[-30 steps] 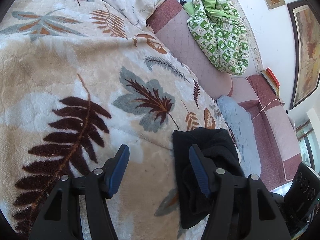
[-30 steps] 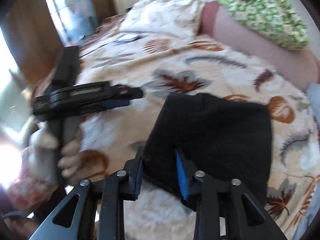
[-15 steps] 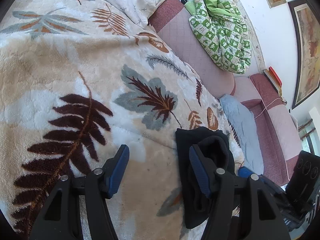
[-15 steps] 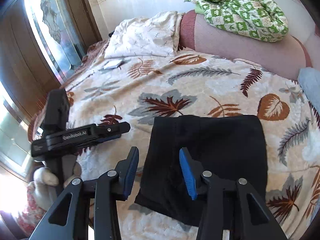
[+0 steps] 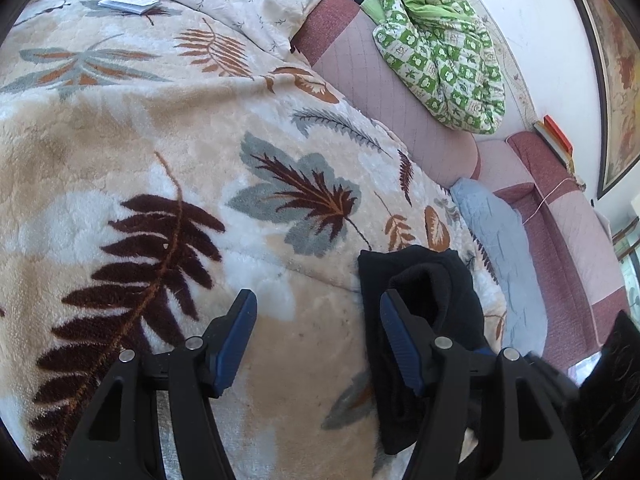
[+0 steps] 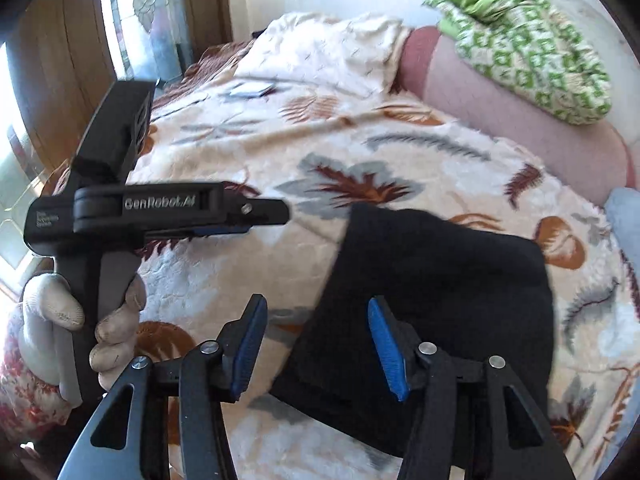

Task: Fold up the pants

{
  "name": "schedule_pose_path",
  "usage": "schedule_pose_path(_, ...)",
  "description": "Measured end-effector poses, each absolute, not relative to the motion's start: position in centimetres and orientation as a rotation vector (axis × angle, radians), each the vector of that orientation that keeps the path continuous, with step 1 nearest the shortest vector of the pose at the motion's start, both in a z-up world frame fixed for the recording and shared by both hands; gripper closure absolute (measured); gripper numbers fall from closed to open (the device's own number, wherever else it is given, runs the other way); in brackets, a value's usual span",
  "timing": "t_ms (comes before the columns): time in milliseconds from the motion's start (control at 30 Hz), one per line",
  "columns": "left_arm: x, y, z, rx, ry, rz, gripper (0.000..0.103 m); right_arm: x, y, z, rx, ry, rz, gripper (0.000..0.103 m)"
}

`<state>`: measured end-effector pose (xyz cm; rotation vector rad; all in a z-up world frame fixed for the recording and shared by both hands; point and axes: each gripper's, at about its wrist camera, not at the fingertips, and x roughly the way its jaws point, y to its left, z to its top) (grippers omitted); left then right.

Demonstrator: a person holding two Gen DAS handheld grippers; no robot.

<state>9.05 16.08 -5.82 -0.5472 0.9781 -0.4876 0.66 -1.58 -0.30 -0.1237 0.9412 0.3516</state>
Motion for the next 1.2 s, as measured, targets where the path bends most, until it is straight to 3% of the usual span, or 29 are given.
schedule_pose_path(433, 6.4, 12.3, -5.2, -0.517, 1.054, -0.556, 0.039, -2.0, -15.6, -0.2, 0.213, 0.871, 0.096, 0.037)
schedule_pose_path(633, 6.5, 9.6, -6.0, -0.587, 1.112, -0.626, 0.032, -1.0, -20.0, -1.5, 0.350, 0.857, 0.121, 0.029)
schedule_pose_path(767, 7.3, 7.0, -7.0, -0.530, 1.135, -0.636, 0.027, 1.6, -21.2, -3.8, 0.406, 0.916, 0.190, 0.029)
schedule_pose_path(800, 7.4, 6.7, -6.9, -0.518, 1.122, -0.637, 0.025, 2.4, -21.4, -4.5, 0.422, 0.937, 0.205, 0.029)
schedule_pose_path(933, 8.3, 5.5, -7.0, -0.514, 1.119, -0.699, 0.000, 4.5, -22.3, -6.9, 0.547, 0.975, 0.264, 0.027)
schedule_pose_path(1133, 8.6, 2.7, -6.5, -0.376, 1.117, -0.659, 0.003, 6.2, -22.2, -8.7, 0.651, 1.008, 0.326, 0.024)
schedule_pose_path(1167, 8.5, 2.6, -6.4, -0.362, 1.110, -0.650, 0.024, 6.1, -22.1, -8.6, 0.648, 1.010, 0.334, 0.025)
schedule_pose_path(1200, 8.4, 2.5, -6.4, -0.338, 1.110, -0.633, 0.036, 6.1, -21.8, -8.6, 0.648, 1.013, 0.351, 0.037)
